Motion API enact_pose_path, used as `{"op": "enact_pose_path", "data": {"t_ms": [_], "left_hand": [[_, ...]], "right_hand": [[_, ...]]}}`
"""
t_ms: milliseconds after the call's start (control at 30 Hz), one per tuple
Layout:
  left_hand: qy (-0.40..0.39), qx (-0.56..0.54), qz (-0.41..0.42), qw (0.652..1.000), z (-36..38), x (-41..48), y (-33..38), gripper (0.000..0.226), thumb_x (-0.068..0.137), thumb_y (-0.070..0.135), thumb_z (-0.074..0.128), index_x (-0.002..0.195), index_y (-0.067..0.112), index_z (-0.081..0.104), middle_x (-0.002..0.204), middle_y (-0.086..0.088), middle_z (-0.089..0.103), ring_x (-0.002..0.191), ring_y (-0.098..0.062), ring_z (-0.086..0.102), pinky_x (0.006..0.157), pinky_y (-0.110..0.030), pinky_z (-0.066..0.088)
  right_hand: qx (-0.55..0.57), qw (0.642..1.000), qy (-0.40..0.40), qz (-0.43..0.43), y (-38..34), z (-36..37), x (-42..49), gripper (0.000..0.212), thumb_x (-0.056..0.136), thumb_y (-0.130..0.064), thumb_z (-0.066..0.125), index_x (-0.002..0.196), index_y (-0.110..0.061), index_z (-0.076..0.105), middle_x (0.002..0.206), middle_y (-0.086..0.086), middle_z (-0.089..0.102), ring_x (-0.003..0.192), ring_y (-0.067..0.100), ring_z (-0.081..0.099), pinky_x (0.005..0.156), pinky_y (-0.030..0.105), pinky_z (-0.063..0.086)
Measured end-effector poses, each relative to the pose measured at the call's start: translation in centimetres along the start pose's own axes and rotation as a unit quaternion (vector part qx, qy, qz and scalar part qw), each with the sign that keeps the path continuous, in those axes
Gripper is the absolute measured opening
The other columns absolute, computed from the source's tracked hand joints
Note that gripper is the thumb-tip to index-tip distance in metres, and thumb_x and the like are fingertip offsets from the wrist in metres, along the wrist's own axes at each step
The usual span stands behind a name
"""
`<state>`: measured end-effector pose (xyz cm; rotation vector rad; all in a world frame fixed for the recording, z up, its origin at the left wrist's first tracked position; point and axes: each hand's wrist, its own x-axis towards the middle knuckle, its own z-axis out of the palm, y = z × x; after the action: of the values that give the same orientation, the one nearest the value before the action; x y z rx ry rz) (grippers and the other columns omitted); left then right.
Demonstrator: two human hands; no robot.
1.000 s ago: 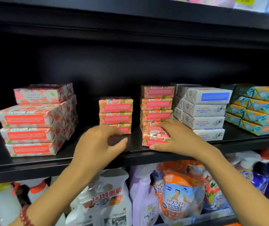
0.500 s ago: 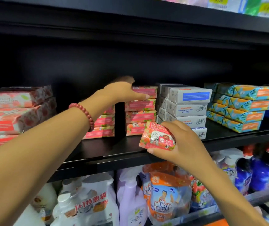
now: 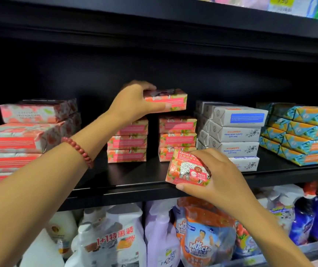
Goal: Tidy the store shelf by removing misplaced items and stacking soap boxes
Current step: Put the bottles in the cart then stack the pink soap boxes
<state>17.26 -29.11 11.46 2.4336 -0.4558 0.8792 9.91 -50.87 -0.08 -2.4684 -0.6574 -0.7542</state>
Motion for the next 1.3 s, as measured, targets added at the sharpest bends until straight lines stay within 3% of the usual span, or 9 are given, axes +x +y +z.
{"op": "enact_pose_path", "data": {"t_ms": [267,400,633,800,867,933,1067,1233,1300], "left_hand": [[0.022,-0.001,-0.072,0.997,-3.3,-2.3,-5.1,0.070,0.068,0.050,0.077,0.125,0.014,0.059,0.124,0.000,0.059,0.105,-0.011,0.055,0.085,-0.021,0.041],[-0.006,-0.034,-0.087,0.996,-3.1,-2.5,-6.3,0.067,0.067,0.047,0.079,0.122,0.013,0.060,0.112,0.003,0.064,0.085,0.000,0.059,0.067,-0.005,0.042],[-0.043,-0.058,-0.076,0.994,-3.1,-2.0,-7.0,0.065,0.071,0.042,0.077,0.126,0.014,0.057,0.109,0.005,0.063,0.080,0.006,0.058,0.066,-0.006,0.043],[-0.047,-0.045,-0.078,0.995,-3.4,-3.0,-6.4,0.070,0.074,0.043,0.073,0.135,0.016,0.050,0.130,-0.001,0.058,0.098,0.001,0.058,0.082,-0.010,0.044],[0.016,0.010,-0.065,0.998,-3.4,-4.3,-5.7,0.068,0.079,0.042,0.071,0.137,0.015,0.048,0.138,-0.001,0.052,0.119,-0.008,0.050,0.098,-0.020,0.040],[0.095,0.012,-0.058,0.994,-3.4,-6.8,-4.9,0.057,0.082,0.041,0.068,0.132,0.017,0.053,0.133,0.002,0.054,0.123,-0.010,0.047,0.103,-0.028,0.039],[0.128,-0.025,-0.020,0.991,-3.1,-13.1,-4.6,0.040,0.079,0.048,0.066,0.110,0.022,0.066,0.105,0.018,0.061,0.101,0.005,0.053,0.086,-0.017,0.046],[0.077,0.028,-0.071,0.994,-2.5,-18.3,-6.2,0.061,0.072,0.068,0.051,0.105,0.021,0.071,0.103,0.012,0.069,0.096,-0.004,0.062,0.080,-0.022,0.051],[0.057,0.028,-0.100,0.993,-2.4,-19.2,-6.9,0.062,0.073,0.075,0.053,0.104,0.024,0.071,0.101,0.014,0.069,0.096,-0.002,0.062,0.079,-0.015,0.047]], "right_hand": [[0.001,0.999,-0.027,-0.040,-1.8,1.3,1.6,0.090,0.055,-0.077,0.060,0.129,-0.026,0.050,0.111,-0.017,0.044,0.109,0.005,0.044,0.083,0.019,0.034],[0.015,0.998,-0.027,-0.051,-2.5,1.6,2.2,0.077,0.061,-0.062,0.074,0.126,-0.028,0.052,0.106,-0.019,0.045,0.102,0.004,0.045,0.080,0.021,0.038],[0.013,0.998,-0.021,-0.056,-2.6,1.7,2.6,0.082,0.058,-0.068,0.072,0.126,-0.026,0.053,0.104,-0.015,0.047,0.101,0.006,0.046,0.079,0.026,0.042],[0.015,0.997,-0.044,-0.066,-3.4,2.3,3.3,0.077,0.061,-0.063,0.070,0.126,-0.027,0.051,0.107,-0.014,0.047,0.101,0.006,0.044,0.083,0.026,0.040],[0.007,0.995,-0.062,-0.075,-4.0,2.7,4.0,0.079,0.063,-0.065,0.068,0.129,-0.027,0.048,0.113,-0.013,0.047,0.105,0.007,0.045,0.086,0.028,0.041],[0.001,0.993,-0.085,-0.082,-4.7,3.3,4.8,0.079,0.065,-0.065,0.067,0.131,-0.027,0.046,0.118,-0.011,0.048,0.109,0.009,0.045,0.089,0.030,0.042],[-0.003,0.987,-0.116,-0.111,-5.9,4.9,6.3,0.073,0.067,-0.063,0.068,0.129,-0.028,0.049,0.117,-0.009,0.052,0.106,0.010,0.048,0.087,0.032,0.044],[-0.010,0.982,-0.140,-0.129,-6.9,6.8,7.1,0.077,0.068,-0.069,0.063,0.132,-0.028,0.048,0.124,-0.009,0.053,0.113,0.011,0.047,0.091,0.034,0.044],[-0.007,0.981,-0.142,-0.132,-7.4,7.2,7.2,0.077,0.069,-0.066,0.063,0.133,-0.025,0.047,0.126,-0.006,0.052,0.116,0.012,0.045,0.095,0.032,0.042]]}}
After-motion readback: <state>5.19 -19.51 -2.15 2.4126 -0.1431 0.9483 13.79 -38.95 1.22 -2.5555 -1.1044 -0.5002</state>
